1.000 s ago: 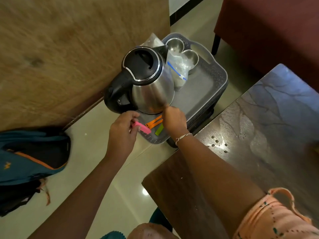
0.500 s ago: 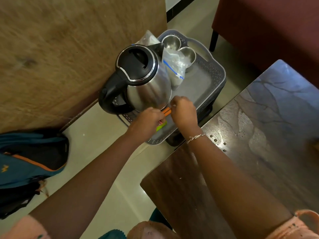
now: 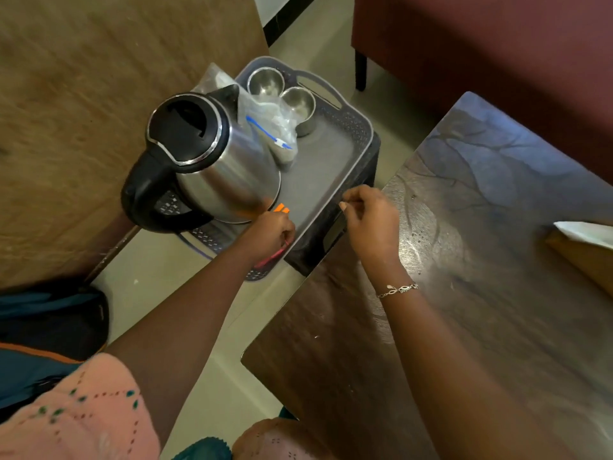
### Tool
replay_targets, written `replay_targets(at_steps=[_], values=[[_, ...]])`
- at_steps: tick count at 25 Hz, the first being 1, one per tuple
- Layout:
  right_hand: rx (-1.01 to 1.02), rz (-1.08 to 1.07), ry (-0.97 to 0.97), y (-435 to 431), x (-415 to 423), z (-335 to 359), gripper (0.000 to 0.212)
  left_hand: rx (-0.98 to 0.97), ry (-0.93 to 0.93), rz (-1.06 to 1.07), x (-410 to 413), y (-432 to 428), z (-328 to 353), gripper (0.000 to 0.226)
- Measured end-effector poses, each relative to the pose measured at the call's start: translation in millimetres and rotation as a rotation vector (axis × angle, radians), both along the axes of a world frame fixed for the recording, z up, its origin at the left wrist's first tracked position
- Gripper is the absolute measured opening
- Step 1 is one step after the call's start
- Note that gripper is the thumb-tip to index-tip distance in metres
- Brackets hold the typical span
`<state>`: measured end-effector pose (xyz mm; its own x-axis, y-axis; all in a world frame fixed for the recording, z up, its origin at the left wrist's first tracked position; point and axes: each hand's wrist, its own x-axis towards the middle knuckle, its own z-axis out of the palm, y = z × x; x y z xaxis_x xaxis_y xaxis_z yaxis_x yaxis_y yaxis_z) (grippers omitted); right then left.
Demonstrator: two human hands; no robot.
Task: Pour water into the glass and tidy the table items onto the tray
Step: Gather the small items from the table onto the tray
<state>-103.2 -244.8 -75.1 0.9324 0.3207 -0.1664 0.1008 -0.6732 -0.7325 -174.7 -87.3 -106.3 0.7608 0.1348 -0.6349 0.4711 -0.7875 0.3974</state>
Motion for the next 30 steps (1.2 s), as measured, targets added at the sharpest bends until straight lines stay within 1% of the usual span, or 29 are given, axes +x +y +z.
replay_targets(at_steps=[3, 5, 6, 9, 11, 13, 16, 19, 21, 23, 27, 30], values=[[-0.005, -0.018, 0.019, -12, -1, -3, 0.008, 0.04, 0.035, 0.019, -2, 0, -4, 0.017], [-0.003, -0.033, 0.019, -19, 0, -3, 0.009, 0.066, -0.04, -0.002, -6, 3, -5, 0.015], [-0.011, -0.04, 0.01, -24, 1, -2, 0.01, 0.103, -0.114, -0.049, -9, 3, -5, 0.015], [-0.072, -0.017, -0.093, -46, 1, 3, 0.015, 0.233, -0.37, -0.009, -19, -12, 3, 0.016], [-0.145, 0.035, -0.178, -62, -5, 3, 0.017, 0.347, -0.541, -0.063, -24, -34, 12, 0.026], [-0.242, 0.092, -0.252, -75, -13, -1, 0.023, 0.397, -0.625, -0.103, -26, -61, 19, 0.032], [-0.442, 0.129, -0.288, -124, -31, 0, 0.049, 0.426, -0.61, -0.185, -28, -133, 24, 0.043], [-0.518, 0.14, -0.28, -188, -51, 3, 0.062, 0.43, -0.566, -0.304, -31, -210, 24, 0.061], [-0.531, 0.115, -0.242, -231, -66, 6, 0.066, 0.41, -0.563, -0.347, -33, -254, 26, 0.068], [-0.54, 0.069, -0.208, -272, -80, 8, 0.067, 0.369, -0.566, -0.394, -37, -294, 29, 0.07], [-0.588, -0.048, -0.16, -369, -106, 6, 0.066, 0.318, -0.585, -0.567, -48, -388, 32, 0.069], [-0.594, -0.111, -0.138, -426, -123, 10, 0.065, 0.254, -0.605, -0.618, -56, -447, 28, 0.065]])
